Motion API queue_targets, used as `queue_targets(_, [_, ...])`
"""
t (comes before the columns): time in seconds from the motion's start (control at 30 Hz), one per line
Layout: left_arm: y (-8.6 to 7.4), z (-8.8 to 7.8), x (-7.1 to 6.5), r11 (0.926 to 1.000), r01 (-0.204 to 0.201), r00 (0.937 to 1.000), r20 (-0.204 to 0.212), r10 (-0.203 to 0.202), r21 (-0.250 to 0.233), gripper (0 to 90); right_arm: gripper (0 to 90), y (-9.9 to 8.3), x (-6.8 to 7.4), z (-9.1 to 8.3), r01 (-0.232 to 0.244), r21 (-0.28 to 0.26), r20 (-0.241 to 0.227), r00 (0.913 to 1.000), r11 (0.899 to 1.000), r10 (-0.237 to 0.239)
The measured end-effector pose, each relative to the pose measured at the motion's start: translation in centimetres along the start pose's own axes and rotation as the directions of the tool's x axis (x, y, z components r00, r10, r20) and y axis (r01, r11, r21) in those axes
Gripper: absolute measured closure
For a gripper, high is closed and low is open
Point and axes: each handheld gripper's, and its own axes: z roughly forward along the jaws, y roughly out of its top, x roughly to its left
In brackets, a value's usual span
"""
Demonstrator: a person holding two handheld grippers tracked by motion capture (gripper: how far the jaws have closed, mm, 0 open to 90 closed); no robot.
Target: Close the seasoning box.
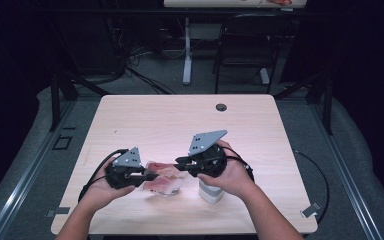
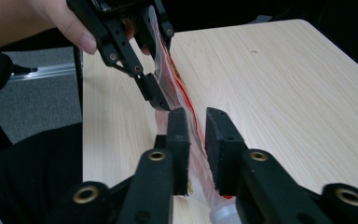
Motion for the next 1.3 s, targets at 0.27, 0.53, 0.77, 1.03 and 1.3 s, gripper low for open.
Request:
queue_targets(0.27, [-1.3, -0.3, -0.1, 0.9978, 0.040, 0.9992, -0.004, -0.041, -0.053, 77.2, 71.5, 0.0, 0.0, 0.0, -0.023, -0.022, 0.009, 0.9997, 1.000, 0.023])
queue_targets(0.53, [-2.3, -0.6, 0.0, 0.9958, 0.070, 0.9975, 0.003, -0.070, -0.058, 71.9, 66.2, 0.0, -0.1, 0.0, -0.042, -0.047, 0.013, 0.9990, 0.998, 0.042])
queue_targets(0.77, [-2.7, -0.8, 0.3, 0.9898, 0.103, 0.9947, 0.010, -0.102, -0.099, 60.7, 63.5, -0.3, -0.1, -0.3, -0.070, -0.083, 0.021, 0.9972, 0.994, 0.072])
queue_targets(1.03, [-2.4, -0.4, 0.1, 0.9919, 0.086, 0.9962, 0.023, -0.084, -0.094, 68.5, 62.2, -0.9, -0.2, -0.7, -0.087, -0.103, 0.017, 0.9959, 0.991, 0.089])
queue_targets(1.3, [-2.7, -0.5, -0.2, 0.9931, 0.065, 0.9978, -0.005, -0.066, -0.097, 78.6, 60.7, -1.2, -0.3, -1.5, -0.100, -0.131, 0.029, 0.9941, 0.986, 0.104])
